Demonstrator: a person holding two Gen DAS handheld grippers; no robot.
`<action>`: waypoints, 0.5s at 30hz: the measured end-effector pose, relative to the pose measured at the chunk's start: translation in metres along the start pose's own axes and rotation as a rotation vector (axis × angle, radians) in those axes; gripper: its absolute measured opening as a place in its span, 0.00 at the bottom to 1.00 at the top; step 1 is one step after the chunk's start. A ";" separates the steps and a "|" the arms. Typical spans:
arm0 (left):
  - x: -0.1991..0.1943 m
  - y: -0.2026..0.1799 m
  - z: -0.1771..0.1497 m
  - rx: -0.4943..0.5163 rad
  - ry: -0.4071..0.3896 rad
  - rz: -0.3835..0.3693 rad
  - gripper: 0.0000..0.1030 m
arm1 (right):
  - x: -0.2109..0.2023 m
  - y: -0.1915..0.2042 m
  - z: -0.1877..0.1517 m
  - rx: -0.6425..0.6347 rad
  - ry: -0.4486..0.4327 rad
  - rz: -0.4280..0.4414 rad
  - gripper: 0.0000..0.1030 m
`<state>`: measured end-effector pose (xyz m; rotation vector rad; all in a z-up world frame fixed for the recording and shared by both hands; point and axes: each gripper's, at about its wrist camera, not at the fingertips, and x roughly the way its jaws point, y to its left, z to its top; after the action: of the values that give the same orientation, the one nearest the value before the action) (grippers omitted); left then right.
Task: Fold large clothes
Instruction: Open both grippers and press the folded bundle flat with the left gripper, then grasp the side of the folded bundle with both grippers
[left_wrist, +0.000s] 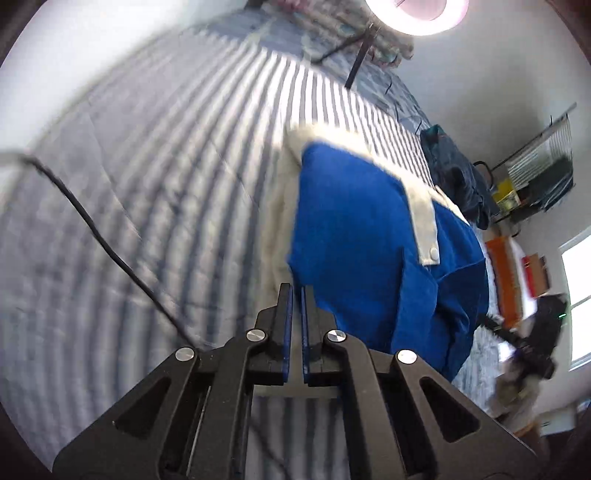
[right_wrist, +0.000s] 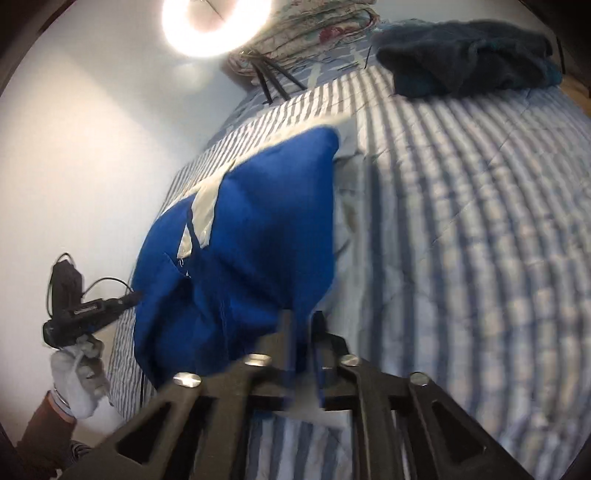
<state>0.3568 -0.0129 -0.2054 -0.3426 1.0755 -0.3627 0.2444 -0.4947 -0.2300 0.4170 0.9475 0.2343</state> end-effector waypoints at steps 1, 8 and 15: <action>-0.010 -0.002 0.004 0.021 -0.035 0.010 0.00 | -0.011 0.006 0.003 -0.049 -0.029 -0.035 0.26; -0.017 -0.045 0.057 0.156 -0.176 0.069 0.00 | -0.009 0.039 0.057 -0.194 -0.136 -0.078 0.27; 0.055 -0.071 0.085 0.253 -0.111 0.132 0.00 | 0.056 0.057 0.091 -0.318 -0.064 -0.138 0.25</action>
<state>0.4485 -0.0927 -0.1803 -0.0650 0.9256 -0.3531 0.3502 -0.4451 -0.1989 0.0654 0.8551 0.2395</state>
